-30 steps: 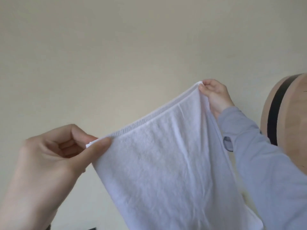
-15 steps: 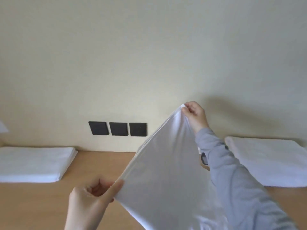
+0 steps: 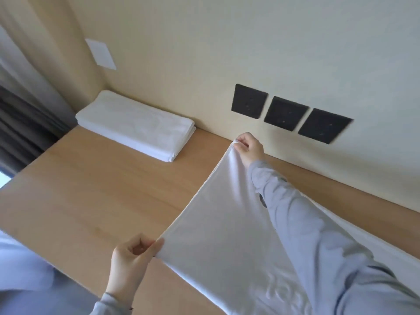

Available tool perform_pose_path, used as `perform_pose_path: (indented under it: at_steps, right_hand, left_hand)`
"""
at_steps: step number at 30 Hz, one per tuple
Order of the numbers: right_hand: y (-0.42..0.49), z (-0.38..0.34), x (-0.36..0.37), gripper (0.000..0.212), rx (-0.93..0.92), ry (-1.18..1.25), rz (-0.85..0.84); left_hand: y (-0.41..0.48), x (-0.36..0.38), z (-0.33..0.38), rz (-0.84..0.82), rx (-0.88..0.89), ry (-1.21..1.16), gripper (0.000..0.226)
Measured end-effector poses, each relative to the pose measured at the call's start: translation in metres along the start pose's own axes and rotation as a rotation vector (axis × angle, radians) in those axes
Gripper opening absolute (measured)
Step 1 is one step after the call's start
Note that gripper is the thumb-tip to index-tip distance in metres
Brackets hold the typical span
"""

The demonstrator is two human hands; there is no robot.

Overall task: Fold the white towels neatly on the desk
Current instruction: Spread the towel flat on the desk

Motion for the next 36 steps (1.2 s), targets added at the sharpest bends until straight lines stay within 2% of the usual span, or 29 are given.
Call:
perform_pose_path:
  at_steps: [3,6,10,12,14,15,17,19,21,23,24,26,29,32,36]
  right_hand:
    - [0.010,0.018,0.058,0.011,0.025,-0.054,-0.099]
    - [0.016,0.031,0.106,0.005,0.027,-0.095,-0.147]
    - [0.019,0.036,0.148,0.005,-0.083,-0.244,-0.156]
    - [0.019,0.031,0.158,0.010,-0.167,-0.324,-0.152]
    - [0.016,0.021,0.166,0.018,-0.243,-0.502,-0.202]
    - [0.011,0.014,0.169,0.023,-0.298,-0.610,-0.213]
    - [-0.011,-0.008,0.172,0.031,-0.484,-0.707,-0.154]
    - [-0.053,-0.023,0.176,0.035,-0.726,-0.588,-0.151]
    - [-0.112,-0.017,0.184,0.035,-0.926,-0.515,-0.368]
    - [-0.154,0.002,0.186,0.043,-1.016,-0.578,-0.641]
    - [-0.158,0.012,0.183,0.048,-1.022,-0.614,-0.720]
    - [-0.132,0.028,0.173,0.053,-1.019,-0.728,-0.742]
    - [-0.060,0.047,0.146,0.058,-0.861,-0.910,-0.673]
    - [-0.005,0.065,0.121,0.058,-0.600,-0.905,-0.615]
    - [-0.002,0.066,0.117,0.061,-0.509,-1.052,-0.479]
  left_hand:
    - [0.022,-0.018,-0.033,0.062,-0.084,0.023,0.024]
    - [0.040,-0.037,-0.054,0.157,-0.092,0.162,0.025]
    - [0.052,-0.054,-0.061,0.256,-0.104,0.336,0.028]
    - [0.055,-0.055,-0.061,0.335,-0.115,0.550,0.023]
    - [0.054,-0.042,-0.051,0.421,0.001,0.753,0.020]
    - [0.054,-0.027,-0.044,0.413,0.131,0.803,0.022]
    - [0.053,0.012,-0.031,0.214,0.406,0.881,0.044]
    - [0.058,0.039,-0.032,0.002,0.547,0.976,0.059]
    - [0.069,0.044,-0.041,-0.076,0.570,1.036,0.060]
    - [0.073,0.042,-0.050,-0.101,0.570,1.058,0.062]
    - [0.074,0.041,-0.052,-0.100,0.557,1.060,0.063]
    - [0.075,0.040,-0.054,-0.082,0.506,1.064,0.065]
    - [0.075,0.039,-0.052,-0.059,0.467,1.059,0.068]
    - [0.076,0.039,-0.052,-0.050,0.463,1.068,0.069]
    - [0.075,0.040,-0.052,-0.036,0.470,1.080,0.070]
Point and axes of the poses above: each hand's wrist, its own y-axis towards the middle knuckle, its own x-axis out of the palm, z = x × y, the point moved 4 cm from there along y, towards the middle knuckle, and after that the axes turned 6 degrees about -x, right-handed, at the moved point
